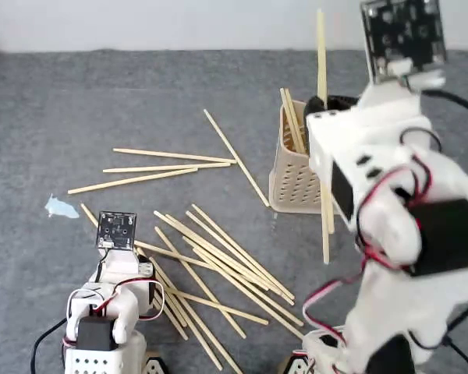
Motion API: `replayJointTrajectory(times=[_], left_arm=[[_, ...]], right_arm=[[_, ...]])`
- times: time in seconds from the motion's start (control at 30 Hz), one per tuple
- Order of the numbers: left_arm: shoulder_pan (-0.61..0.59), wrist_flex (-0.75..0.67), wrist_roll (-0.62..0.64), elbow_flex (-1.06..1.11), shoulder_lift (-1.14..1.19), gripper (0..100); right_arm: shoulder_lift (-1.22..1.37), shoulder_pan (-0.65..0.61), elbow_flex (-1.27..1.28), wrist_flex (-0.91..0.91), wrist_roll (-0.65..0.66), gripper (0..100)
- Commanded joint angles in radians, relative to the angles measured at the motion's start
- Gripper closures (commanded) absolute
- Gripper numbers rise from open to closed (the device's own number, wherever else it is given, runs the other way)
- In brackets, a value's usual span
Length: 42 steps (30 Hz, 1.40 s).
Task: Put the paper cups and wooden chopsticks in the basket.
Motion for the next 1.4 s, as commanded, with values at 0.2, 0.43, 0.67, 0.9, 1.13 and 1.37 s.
replayJointTrajectory(times=[0.2, 0.43, 0.67, 0.9, 1.13, 1.37], left_arm=[[0.002, 0.003, 0.011, -0.008, -0.017, 99], [0.002, 0.003, 0.011, -0.008, -0.017, 99], [0.002, 0.003, 0.011, -0.008, -0.017, 99], [0.002, 0.003, 0.011, -0.008, -0.017, 99], [0.002, 0.003, 0.011, -0.008, -0.017, 99], [0.002, 0.003, 0.011, -0.008, -0.017, 99]], right_arm=[[-0.071, 0.024, 0.164, -0.186, -0.008, 99.1], [-0.117, -0.008, 0.43, -0.283, -0.009, 99.1], [-0.344, -0.007, 0.726, -0.585, -0.002, 99.1], [-0.387, -0.005, 0.775, -0.857, -0.002, 99.1], [-0.377, 0.027, 0.798, -1.136, 0.0, 99.1], [-0.294, 0.102, 0.945, -1.191, 0.0, 99.1]])
